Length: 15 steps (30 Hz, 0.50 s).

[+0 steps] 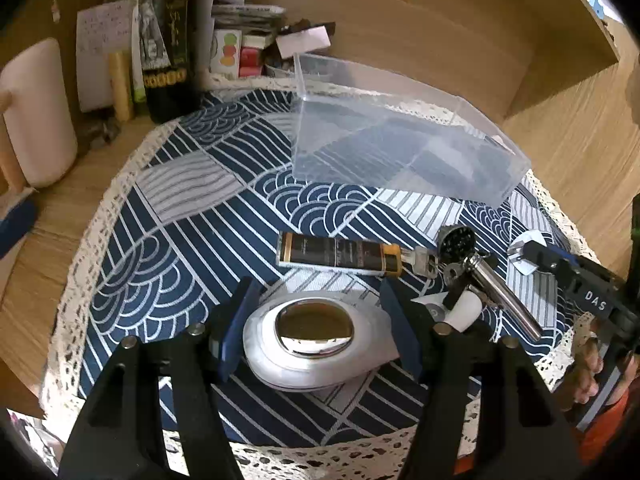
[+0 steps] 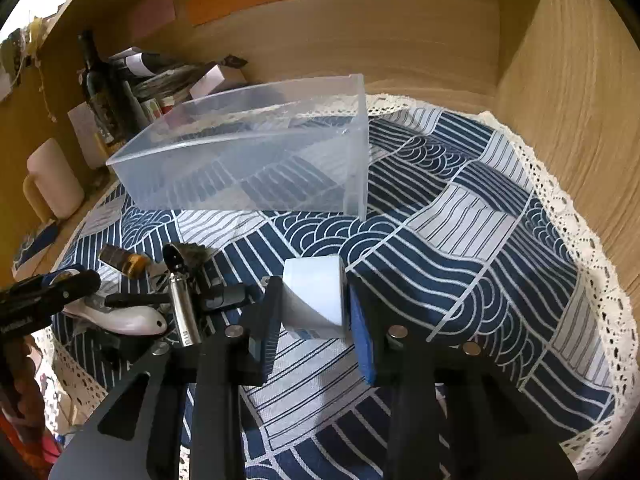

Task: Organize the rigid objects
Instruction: 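Grasp the white rotary cutter with the left gripper while the right gripper grasps the white cube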

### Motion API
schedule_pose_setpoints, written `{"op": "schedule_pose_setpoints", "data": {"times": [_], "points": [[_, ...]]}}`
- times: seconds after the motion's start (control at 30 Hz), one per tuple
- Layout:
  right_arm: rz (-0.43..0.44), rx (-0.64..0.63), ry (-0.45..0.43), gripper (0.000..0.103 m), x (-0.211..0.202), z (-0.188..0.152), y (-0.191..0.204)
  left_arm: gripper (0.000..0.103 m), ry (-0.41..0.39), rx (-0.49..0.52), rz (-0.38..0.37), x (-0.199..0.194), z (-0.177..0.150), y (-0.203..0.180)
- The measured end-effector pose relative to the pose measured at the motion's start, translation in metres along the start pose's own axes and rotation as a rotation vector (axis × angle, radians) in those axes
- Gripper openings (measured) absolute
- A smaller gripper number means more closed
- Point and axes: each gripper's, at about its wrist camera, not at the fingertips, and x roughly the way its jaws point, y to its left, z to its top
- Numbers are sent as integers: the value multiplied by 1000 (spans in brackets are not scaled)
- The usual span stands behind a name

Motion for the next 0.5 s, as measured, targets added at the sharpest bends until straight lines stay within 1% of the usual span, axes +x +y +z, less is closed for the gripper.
{"op": "schedule_pose_setpoints", "data": {"times": [0.2,0.5], "points": [[-9,-6,-45,28,-10,6,0,63,-54,-2,0,-14,12,2],[-16,-54,-166,28,-34,36,10,63,-181,18,21,-41,55,0]]}}
